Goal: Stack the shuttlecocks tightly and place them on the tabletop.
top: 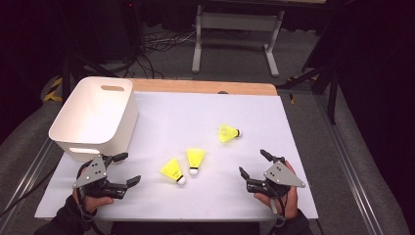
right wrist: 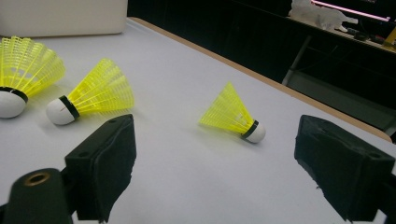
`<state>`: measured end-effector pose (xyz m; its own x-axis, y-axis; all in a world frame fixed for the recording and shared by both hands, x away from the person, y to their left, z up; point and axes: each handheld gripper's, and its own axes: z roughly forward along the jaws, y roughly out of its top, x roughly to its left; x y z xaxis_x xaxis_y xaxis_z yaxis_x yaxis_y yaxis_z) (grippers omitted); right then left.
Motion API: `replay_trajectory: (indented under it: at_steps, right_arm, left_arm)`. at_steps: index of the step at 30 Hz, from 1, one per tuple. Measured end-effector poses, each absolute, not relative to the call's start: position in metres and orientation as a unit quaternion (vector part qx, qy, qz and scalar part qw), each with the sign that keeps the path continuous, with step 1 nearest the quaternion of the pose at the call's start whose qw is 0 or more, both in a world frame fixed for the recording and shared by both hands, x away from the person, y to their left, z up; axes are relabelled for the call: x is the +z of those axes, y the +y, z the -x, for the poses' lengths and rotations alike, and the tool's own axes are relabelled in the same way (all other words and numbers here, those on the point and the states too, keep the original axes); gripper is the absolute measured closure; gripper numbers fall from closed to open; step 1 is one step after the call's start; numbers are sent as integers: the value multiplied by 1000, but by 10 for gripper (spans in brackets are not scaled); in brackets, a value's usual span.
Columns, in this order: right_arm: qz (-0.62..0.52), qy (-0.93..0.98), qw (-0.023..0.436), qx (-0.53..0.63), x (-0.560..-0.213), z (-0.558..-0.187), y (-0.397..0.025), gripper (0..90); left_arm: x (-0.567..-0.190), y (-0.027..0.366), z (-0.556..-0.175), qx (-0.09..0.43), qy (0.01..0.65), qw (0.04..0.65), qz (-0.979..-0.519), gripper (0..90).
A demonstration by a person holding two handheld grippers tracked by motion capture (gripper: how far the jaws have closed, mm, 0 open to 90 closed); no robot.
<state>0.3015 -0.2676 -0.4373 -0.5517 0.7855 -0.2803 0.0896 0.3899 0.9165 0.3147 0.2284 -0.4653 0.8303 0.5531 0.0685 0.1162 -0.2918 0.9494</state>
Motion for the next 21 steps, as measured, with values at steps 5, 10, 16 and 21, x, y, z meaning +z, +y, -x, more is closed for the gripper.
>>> replay_trajectory:
  at_steps: [5, 10, 16, 21]
  right_arm:
    - [-295, 747, 367, 469, -438, -303, -269, 136]
    - [-296, 748, 368, 467, -438, -305, -269, 137]
    - [-296, 748, 361, 471, -438, -306, -268, 138]
    - [-292, 749, 357, 476, -438, -307, -268, 138]
  left_arm:
    - [-465, 227, -313, 198, 208, 551, -784, 143]
    - [-467, 228, -314, 189, 205, 551, -787, 138]
    - [-470, 226, -317, 179, 217, 543, -791, 133]
    - [-472, 223, -318, 172, 211, 540, -796, 149]
